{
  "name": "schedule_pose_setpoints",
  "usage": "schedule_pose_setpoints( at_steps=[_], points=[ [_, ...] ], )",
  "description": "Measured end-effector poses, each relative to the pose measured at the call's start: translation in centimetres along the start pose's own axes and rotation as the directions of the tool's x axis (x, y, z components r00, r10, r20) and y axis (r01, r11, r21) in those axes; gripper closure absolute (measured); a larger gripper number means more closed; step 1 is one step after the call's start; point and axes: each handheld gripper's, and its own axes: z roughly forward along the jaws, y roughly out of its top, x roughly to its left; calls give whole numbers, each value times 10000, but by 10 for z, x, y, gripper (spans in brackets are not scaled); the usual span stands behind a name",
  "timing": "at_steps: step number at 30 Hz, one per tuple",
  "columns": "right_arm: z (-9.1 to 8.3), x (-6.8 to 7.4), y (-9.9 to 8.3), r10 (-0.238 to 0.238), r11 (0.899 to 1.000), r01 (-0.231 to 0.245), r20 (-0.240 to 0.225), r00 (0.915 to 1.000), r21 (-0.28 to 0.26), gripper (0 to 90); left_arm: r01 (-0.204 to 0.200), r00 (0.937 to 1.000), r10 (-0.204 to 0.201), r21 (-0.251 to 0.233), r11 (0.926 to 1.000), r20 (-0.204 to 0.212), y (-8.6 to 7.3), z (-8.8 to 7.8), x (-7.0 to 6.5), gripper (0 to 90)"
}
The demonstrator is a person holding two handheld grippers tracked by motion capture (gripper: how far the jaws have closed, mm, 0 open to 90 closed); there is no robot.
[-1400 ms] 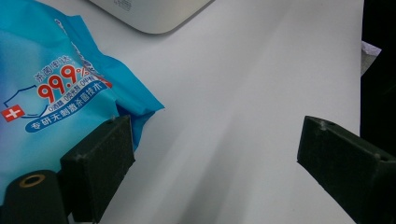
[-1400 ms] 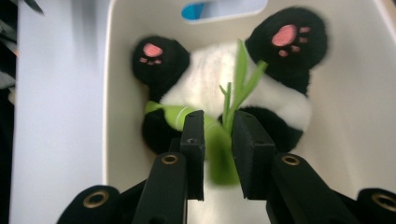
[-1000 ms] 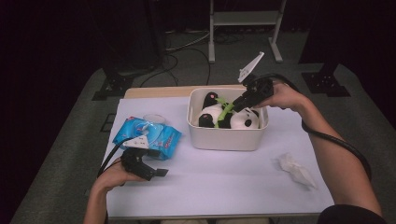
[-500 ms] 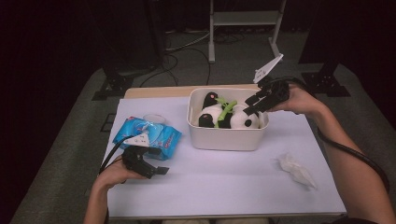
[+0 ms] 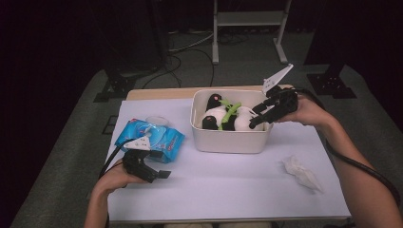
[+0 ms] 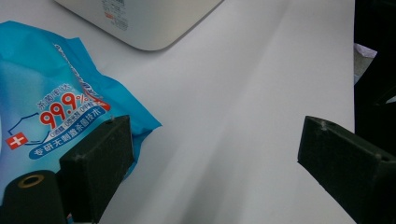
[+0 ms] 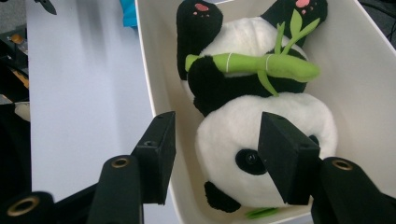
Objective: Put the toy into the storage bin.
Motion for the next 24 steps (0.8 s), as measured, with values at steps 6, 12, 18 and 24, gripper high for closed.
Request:
schedule_pose_setpoints(
  at_steps=[6, 12, 18, 24],
  points=[
    [-4, 5, -11, 138, 9999, -138, 67, 9999, -38, 446, 79, 10000, -79, -76, 9999, -3, -2, -1, -2, 99],
    [-7, 9, -22, 294, 9994, -293, 68, 9995, -197, 443, -2, 10000, 2, 20, 10000, -26, -2, -1, -2, 99],
    [-10, 13, -37, 512, 9982, -510, 47, 9987, -322, 443, 25, 10000, -25, 35, 10000, 2, -3, 0, -5, 99],
    [-15, 19, -59, 852, 9945, -846, 79, 9963, -624, 437, 31, 10000, -31, 34, 10000, -24, -3, 0, -6, 99]
  ],
)
